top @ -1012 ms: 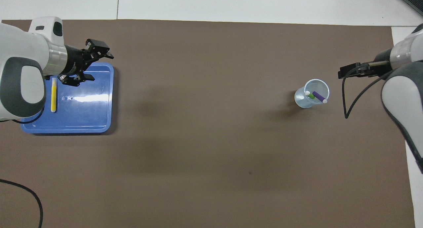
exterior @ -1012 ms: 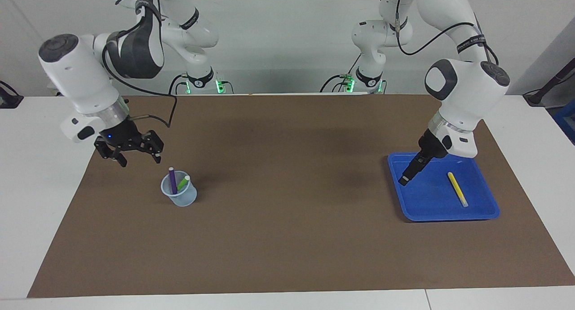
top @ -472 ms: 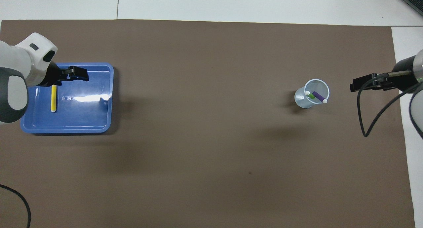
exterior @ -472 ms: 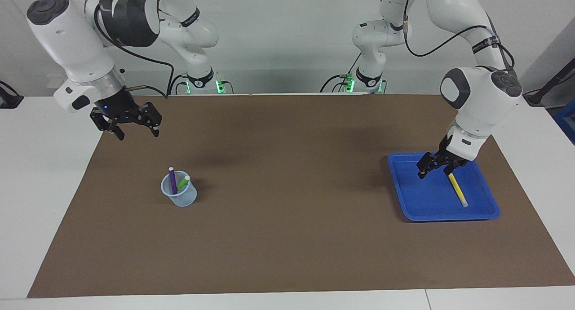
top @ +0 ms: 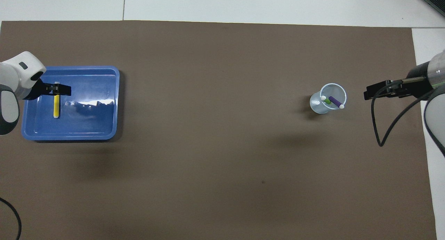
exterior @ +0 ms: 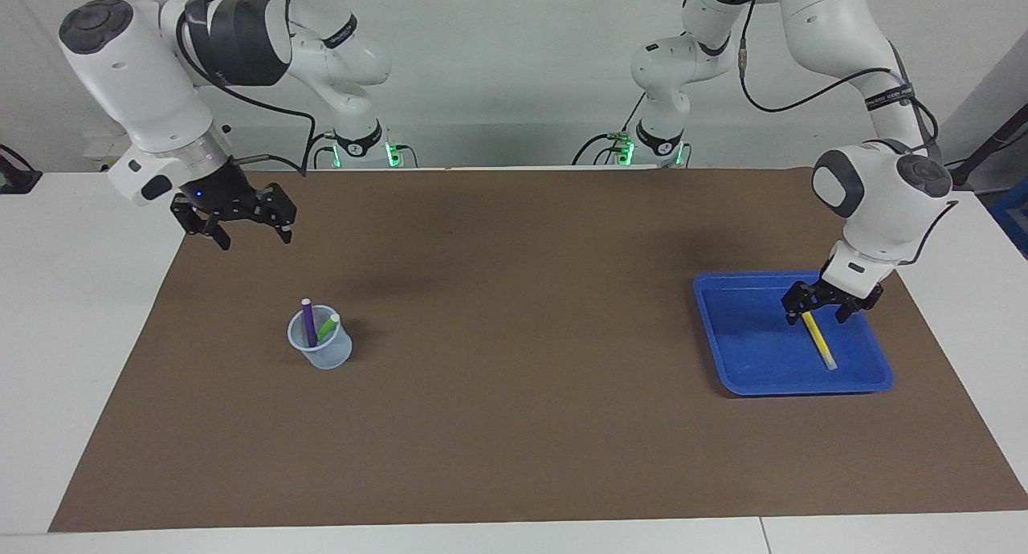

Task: Transfer and insert pens with both arms
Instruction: 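Lower the left gripper onto the yellow pen and grasp it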

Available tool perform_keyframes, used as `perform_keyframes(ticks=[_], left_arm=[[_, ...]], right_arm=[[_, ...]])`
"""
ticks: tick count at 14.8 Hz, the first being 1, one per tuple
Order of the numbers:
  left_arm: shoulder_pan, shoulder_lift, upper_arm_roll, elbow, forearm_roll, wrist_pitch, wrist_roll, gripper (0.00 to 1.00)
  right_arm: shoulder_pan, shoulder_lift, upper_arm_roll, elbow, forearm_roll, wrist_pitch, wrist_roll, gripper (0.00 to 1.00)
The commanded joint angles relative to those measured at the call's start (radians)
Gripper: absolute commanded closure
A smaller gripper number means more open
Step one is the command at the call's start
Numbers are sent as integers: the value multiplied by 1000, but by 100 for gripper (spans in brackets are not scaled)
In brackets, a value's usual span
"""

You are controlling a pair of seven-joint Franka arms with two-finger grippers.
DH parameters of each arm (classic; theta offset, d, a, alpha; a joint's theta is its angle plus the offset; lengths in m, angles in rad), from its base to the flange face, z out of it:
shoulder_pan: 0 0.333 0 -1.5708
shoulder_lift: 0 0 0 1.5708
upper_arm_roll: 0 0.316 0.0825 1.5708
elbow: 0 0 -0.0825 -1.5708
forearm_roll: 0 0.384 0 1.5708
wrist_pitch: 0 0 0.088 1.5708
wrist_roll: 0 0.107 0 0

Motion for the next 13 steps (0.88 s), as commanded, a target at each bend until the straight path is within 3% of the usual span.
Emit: perform_keyframes(ticks=[1, 7, 13], left_arm=[[51, 21, -9, -27, 27, 55, 17, 0], [71, 27, -7, -136, 27, 176, 32, 0], [84, 27, -7, -181, 26, 208, 29, 21]], right_arm=[[0, -23, 8, -25, -25, -2, 25, 0], [-2, -24, 8, -28, -24, -10, 24, 0], [-8, -24, 8, -28, -24, -10, 16, 0]])
